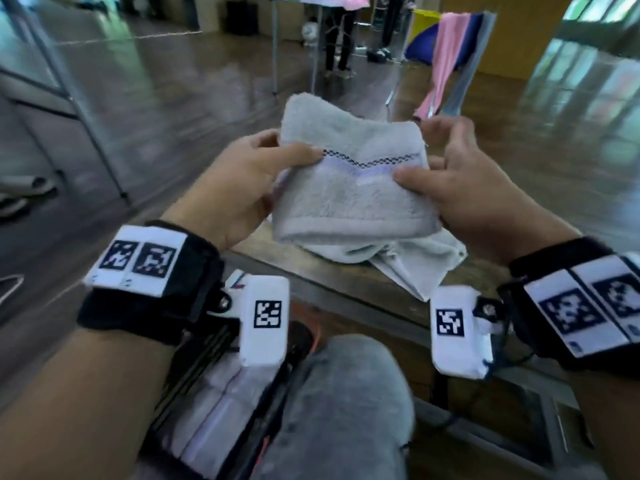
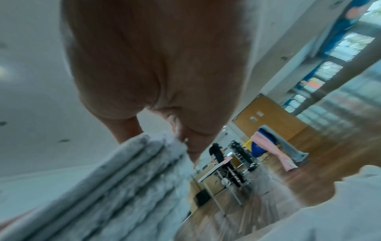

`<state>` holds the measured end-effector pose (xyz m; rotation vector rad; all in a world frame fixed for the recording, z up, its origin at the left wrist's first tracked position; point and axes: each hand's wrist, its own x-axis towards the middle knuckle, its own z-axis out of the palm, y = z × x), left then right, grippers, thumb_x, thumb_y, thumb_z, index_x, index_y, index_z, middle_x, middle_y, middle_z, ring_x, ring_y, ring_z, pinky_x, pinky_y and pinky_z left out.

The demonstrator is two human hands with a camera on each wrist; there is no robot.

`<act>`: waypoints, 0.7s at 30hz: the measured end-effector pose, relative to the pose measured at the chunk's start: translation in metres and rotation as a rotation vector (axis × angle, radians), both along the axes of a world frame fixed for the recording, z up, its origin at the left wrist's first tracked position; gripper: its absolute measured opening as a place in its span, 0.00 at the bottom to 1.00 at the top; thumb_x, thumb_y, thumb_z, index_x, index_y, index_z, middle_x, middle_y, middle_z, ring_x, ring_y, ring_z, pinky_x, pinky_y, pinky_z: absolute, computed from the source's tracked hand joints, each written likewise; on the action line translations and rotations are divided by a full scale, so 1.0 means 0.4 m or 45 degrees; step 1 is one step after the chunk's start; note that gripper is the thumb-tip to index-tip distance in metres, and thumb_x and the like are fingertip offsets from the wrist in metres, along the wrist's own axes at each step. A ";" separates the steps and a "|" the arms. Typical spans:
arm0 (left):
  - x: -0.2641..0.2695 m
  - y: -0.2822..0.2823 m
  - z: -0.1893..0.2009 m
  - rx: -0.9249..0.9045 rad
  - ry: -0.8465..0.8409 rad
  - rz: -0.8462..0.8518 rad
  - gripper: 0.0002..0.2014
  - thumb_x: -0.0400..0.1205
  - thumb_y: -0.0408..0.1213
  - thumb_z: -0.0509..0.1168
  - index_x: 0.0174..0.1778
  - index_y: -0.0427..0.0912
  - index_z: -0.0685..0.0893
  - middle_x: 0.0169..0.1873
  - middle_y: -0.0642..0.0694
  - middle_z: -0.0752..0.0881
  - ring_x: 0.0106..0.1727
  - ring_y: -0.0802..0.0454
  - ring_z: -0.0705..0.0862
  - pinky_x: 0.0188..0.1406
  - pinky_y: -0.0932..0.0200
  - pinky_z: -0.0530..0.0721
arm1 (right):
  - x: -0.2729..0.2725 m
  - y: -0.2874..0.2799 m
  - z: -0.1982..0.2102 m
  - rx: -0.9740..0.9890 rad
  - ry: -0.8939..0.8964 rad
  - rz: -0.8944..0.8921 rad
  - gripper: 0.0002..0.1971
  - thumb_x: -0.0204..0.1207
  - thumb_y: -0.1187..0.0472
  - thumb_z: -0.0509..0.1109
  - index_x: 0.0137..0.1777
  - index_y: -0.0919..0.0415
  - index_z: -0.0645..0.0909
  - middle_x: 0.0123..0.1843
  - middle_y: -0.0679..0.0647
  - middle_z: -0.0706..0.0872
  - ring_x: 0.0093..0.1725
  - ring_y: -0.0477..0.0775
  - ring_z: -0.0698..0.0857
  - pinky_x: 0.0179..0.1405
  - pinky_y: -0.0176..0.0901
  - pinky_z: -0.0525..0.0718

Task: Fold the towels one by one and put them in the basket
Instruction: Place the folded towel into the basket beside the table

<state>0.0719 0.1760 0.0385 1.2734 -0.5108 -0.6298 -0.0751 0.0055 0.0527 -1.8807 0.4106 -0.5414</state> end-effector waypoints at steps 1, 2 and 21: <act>0.013 0.062 -0.016 -0.021 0.013 0.090 0.19 0.78 0.30 0.72 0.65 0.33 0.84 0.53 0.41 0.91 0.50 0.48 0.91 0.51 0.54 0.91 | 0.045 0.039 0.011 -0.105 0.086 0.077 0.28 0.81 0.66 0.72 0.75 0.57 0.61 0.64 0.63 0.86 0.55 0.53 0.91 0.53 0.51 0.91; 0.024 0.124 -0.040 -0.036 0.031 0.174 0.18 0.78 0.29 0.71 0.65 0.33 0.84 0.54 0.40 0.91 0.50 0.48 0.90 0.51 0.55 0.90 | 0.092 0.079 0.017 -0.223 0.189 0.150 0.31 0.79 0.62 0.74 0.76 0.56 0.61 0.64 0.62 0.86 0.59 0.57 0.89 0.60 0.58 0.89; -0.021 0.448 -0.937 1.045 0.657 0.571 0.08 0.74 0.29 0.68 0.34 0.25 0.84 0.35 0.28 0.87 0.42 0.34 0.87 0.43 0.43 0.83 | 0.381 0.563 -0.835 -0.404 1.412 0.222 0.30 0.79 0.65 0.70 0.78 0.64 0.62 0.68 0.65 0.82 0.65 0.69 0.84 0.54 0.54 0.82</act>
